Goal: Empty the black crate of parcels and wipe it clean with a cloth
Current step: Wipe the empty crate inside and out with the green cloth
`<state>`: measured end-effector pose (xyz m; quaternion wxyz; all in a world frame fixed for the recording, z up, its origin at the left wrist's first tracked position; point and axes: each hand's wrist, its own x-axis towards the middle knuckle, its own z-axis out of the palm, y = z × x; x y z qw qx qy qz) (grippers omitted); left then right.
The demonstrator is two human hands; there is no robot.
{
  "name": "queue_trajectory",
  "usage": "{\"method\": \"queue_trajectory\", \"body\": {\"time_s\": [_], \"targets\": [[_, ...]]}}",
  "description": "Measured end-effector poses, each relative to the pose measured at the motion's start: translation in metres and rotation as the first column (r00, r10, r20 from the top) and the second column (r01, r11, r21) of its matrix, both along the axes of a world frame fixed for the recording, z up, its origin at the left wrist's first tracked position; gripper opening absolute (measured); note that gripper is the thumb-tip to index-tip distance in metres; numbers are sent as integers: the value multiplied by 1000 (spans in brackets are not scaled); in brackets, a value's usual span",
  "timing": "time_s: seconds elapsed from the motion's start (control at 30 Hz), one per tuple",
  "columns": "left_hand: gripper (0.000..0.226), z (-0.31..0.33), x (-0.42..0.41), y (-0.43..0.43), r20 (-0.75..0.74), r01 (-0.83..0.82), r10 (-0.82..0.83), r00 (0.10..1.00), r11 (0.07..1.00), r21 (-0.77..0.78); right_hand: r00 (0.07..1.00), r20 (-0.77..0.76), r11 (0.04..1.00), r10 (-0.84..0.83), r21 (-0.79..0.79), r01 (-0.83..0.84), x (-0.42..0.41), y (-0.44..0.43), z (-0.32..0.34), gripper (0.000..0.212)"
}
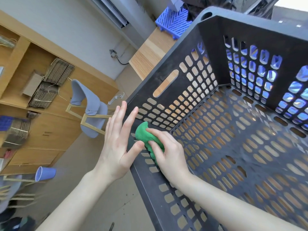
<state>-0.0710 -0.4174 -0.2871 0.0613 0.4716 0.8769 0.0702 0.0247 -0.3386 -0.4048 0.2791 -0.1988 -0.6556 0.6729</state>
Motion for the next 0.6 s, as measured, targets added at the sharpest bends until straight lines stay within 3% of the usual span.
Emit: {"method": "queue_trajectory", "body": {"time_s": [0.13,0.3,0.5,0.6], "targets": [[77,7,-1,-2,15,14,-14,1000,999,-41,999,-37,999,1,-34,-3,3,0,5,39],[67,14,-7,15,-24,-11,13,1000,998,67,987,-29,983,159,97,-155,-1,3,2,43],[70,16,-33,51,-160,144,-158,974,985,-97,957,195,972,213,60,-228,-8,10,-40,41],[70,11,-44,60,-194,176,-209,959,969,-172,879,398,954,263,29,-299,-4,14,-68,41]]}}
